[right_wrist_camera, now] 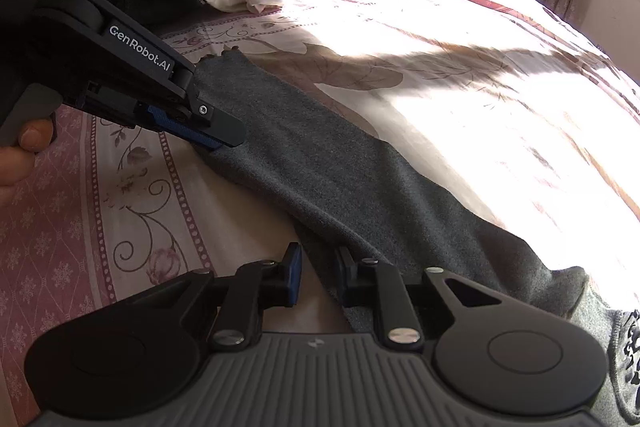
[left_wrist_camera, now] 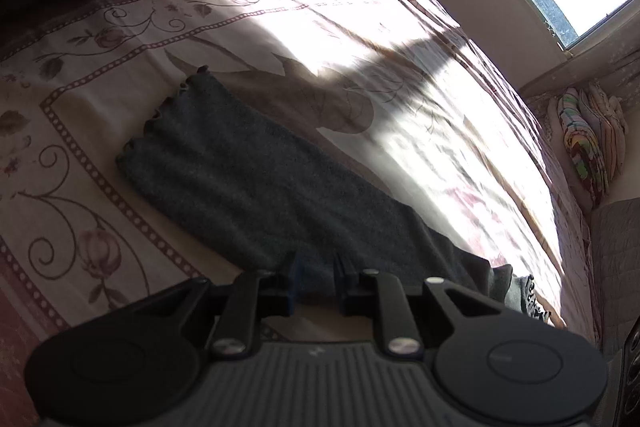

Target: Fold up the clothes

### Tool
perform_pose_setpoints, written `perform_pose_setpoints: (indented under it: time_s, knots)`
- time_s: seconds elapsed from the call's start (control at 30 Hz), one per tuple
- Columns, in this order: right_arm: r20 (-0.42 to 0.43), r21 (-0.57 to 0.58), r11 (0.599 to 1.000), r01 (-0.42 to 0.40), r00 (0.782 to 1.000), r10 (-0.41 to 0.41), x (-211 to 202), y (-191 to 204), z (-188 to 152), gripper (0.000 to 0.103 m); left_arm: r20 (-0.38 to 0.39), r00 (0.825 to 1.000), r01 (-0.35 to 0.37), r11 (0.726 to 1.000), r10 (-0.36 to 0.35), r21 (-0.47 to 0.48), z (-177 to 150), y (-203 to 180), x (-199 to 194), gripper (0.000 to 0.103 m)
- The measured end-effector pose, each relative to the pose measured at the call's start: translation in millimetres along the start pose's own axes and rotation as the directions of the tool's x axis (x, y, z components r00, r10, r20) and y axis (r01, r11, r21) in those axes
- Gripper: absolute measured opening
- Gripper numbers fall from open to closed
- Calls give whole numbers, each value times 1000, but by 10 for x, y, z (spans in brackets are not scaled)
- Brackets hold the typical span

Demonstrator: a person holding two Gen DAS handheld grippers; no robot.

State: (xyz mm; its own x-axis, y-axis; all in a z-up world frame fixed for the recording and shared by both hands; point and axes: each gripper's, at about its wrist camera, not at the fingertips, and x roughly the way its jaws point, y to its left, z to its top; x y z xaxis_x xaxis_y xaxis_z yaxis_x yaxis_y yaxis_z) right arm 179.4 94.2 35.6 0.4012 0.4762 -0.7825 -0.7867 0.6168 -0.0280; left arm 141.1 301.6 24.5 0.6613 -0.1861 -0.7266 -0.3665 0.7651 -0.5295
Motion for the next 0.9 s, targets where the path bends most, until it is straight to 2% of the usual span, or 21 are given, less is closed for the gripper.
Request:
perform_pose_setpoints:
  time_s: [0.1, 0.2, 0.3, 0.43, 0.6, 0.77, 0.9]
  knots:
    - [5, 65, 995, -81, 997, 81, -50, -109, 25, 4, 10, 1000, -3, 1000, 3, -14, 10, 21, -7, 18]
    - [14, 113, 978, -178, 984, 177, -134, -208, 2, 4, 19, 1000, -2, 1000, 3, -29, 24, 49, -15, 18]
    - [-26, 124, 968, -220, 974, 225, -137, -266, -47, 4, 27, 1000, -5, 999, 6, -33, 30, 49, -23, 19]
    - [-73, 101, 975, -196, 976, 204, -76, -204, -54, 6, 36, 999, -12, 999, 14, -34, 37, 36, -35, 20]
    - [3, 120, 972, -204, 979, 205, -134, -174, 29, 11, 48, 999, -21, 999, 23, -35, 45, 20, -51, 24]
    - [7, 158, 975, -157, 987, 158, 46, -116, 35, 15, 43, 999, -28, 999, 29, -25, 40, 4, -37, 26]
    - [47, 177, 974, -143, 989, 137, -66, -209, 23, 15, 50, 998, -26, 1000, 27, -16, 46, 1, -56, 27]
